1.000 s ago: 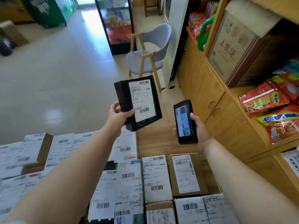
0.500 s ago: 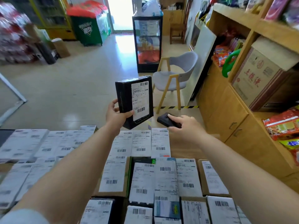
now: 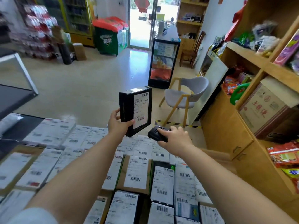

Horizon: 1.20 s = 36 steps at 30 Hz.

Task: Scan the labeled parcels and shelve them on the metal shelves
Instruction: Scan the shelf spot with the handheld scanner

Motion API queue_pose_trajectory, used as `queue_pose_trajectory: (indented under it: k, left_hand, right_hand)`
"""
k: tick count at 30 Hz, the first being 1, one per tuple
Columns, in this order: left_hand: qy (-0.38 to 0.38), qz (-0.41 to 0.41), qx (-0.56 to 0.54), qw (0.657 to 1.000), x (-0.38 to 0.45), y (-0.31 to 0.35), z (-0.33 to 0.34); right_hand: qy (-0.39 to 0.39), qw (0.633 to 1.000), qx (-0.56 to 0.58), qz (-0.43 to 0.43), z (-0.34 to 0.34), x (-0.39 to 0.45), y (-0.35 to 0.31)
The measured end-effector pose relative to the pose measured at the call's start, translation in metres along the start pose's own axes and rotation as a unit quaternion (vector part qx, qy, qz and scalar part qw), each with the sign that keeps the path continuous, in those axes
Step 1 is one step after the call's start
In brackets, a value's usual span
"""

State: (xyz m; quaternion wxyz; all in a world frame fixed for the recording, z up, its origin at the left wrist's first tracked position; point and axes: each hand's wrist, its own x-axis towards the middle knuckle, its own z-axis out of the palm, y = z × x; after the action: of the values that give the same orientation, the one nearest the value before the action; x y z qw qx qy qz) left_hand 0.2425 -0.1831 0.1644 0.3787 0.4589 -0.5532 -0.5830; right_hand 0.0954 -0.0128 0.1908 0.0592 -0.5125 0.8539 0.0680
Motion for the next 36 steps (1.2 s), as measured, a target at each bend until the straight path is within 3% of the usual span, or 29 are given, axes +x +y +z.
queue_pose_trajectory:
  k: [11, 20, 29, 36]
  left_hand:
    - [0.032, -0.017, -0.009, 0.999, 0.012, -0.005, -0.080]
    - [0.107, -0.140, -0.091, 0.980, -0.012, -0.022, -0.173]
    - [0.239, -0.209, -0.077, 0.945, -0.129, -0.051, -0.264]
    - [0.385, -0.211, -0.131, 0.889, -0.233, -0.068, -0.371]
  right_hand:
    - [0.041, 0.993, 0.107, 0.004, -0.011, 0.009, -0.065]
    - [0.083, 0.950, 0.300, -0.039, -0.006, 0.033, -0.134]
    - [0.008, 0.922, 0.341, -0.186, 0.028, -0.009, -0.214]
    - [-0.052, 0.895, 0.302, -0.325, 0.032, -0.075, -0.335]
